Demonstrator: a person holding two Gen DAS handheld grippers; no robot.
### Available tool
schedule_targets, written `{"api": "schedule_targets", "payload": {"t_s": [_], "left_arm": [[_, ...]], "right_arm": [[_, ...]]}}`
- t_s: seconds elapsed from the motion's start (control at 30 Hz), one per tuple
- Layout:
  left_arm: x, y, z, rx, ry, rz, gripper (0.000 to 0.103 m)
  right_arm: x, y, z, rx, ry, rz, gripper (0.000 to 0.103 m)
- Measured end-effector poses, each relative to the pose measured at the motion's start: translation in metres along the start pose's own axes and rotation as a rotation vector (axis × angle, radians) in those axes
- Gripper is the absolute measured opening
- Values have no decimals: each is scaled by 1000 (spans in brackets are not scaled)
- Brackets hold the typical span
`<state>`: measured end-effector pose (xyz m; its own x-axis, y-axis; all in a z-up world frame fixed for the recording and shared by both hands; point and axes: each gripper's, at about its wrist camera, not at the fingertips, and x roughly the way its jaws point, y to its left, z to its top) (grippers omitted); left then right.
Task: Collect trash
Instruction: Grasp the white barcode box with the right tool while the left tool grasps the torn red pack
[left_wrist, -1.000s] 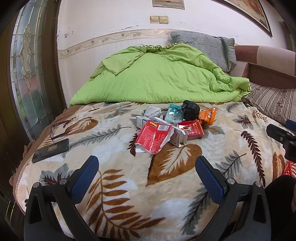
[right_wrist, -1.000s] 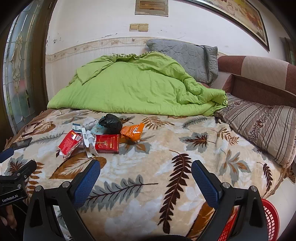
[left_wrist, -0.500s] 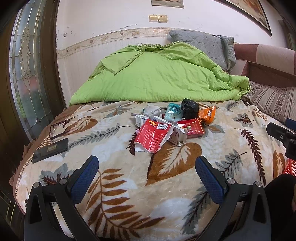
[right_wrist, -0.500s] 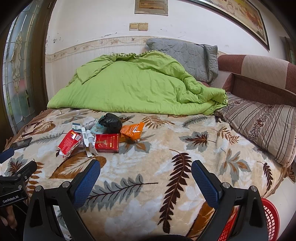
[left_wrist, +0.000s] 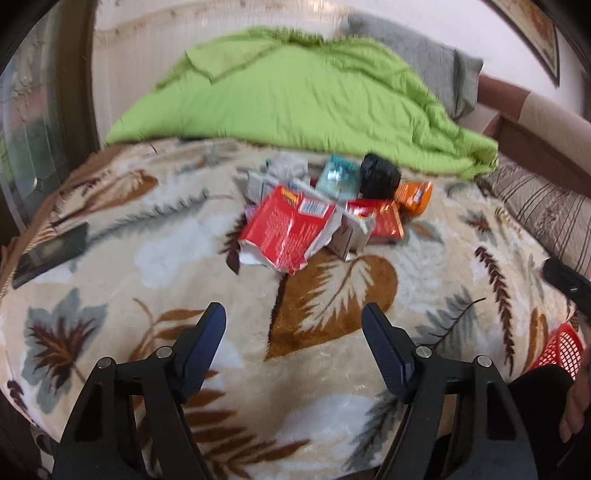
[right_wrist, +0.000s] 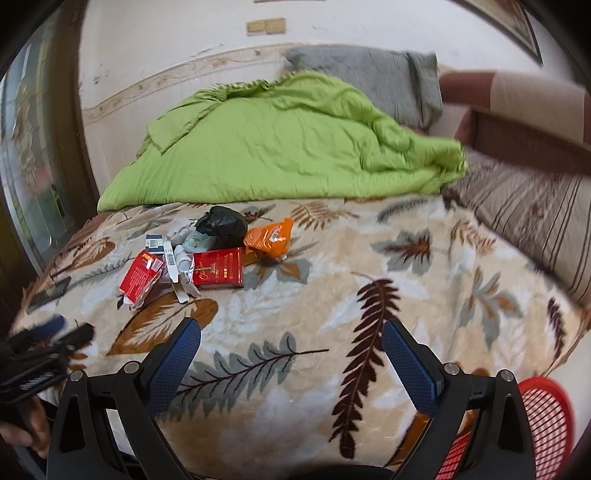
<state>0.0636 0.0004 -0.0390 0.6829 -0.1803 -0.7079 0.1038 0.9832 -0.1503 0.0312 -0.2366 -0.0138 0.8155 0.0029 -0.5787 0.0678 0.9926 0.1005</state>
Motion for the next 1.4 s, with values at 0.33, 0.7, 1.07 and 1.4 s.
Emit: {"api": "schedule_targets", "payload": {"t_s": [0.33,0.7,1.07,1.4], "left_arm": [[78,-22,31,246,54,306,75],[78,-1,57,134,-25,209,8],[32,37,57,9,-112,26,6],[39,55,56,-16,-94,35,10]], "right_arm": [[7,3,5,1,13,3,100],[11,7,7,-14,37,63,99],[86,83,32,-161,177,288,52],[174,141,51,-201,283,313,26]]}}
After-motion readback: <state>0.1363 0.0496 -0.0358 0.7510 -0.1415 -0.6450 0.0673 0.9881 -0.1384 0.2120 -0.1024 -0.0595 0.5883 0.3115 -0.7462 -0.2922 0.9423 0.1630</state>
